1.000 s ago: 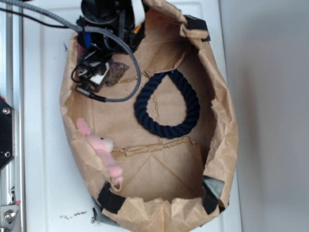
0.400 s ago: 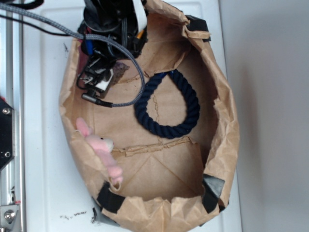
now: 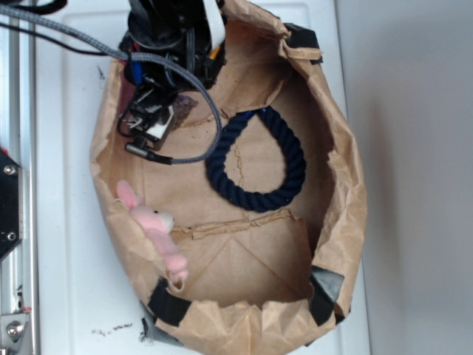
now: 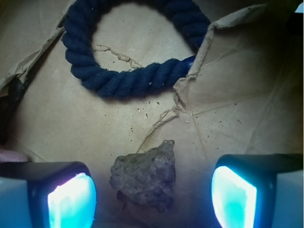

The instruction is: Grab the rock.

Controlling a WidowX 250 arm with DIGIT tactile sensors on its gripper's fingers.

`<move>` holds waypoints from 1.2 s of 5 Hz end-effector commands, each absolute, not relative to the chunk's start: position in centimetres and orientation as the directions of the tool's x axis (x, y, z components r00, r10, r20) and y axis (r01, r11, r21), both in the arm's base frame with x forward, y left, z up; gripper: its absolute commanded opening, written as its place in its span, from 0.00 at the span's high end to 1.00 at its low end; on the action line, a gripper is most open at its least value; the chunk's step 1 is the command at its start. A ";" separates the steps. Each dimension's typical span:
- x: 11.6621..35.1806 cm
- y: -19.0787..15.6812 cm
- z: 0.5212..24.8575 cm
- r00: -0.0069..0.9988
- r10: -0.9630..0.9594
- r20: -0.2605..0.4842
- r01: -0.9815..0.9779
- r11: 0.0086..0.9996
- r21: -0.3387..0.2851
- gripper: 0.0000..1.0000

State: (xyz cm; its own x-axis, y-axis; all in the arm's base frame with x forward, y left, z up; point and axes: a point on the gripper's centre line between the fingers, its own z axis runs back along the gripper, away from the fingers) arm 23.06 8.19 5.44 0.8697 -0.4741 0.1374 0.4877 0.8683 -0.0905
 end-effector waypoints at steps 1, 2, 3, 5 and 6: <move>21.5 5.9 2.1 0.815 -0.543 0.202 0.558 0.829 -0.023 0.00; 21.7 5.9 2.7 0.824 -0.499 0.271 0.531 0.846 -0.057 1.00; 21.7 6.0 3.0 0.816 -0.492 0.304 0.535 0.842 -0.073 1.00; 22.9 5.4 5.5 0.818 -0.475 0.323 0.540 0.828 -0.149 1.00; 23.2 4.9 8.5 0.827 -0.458 0.326 0.537 0.815 -0.218 1.00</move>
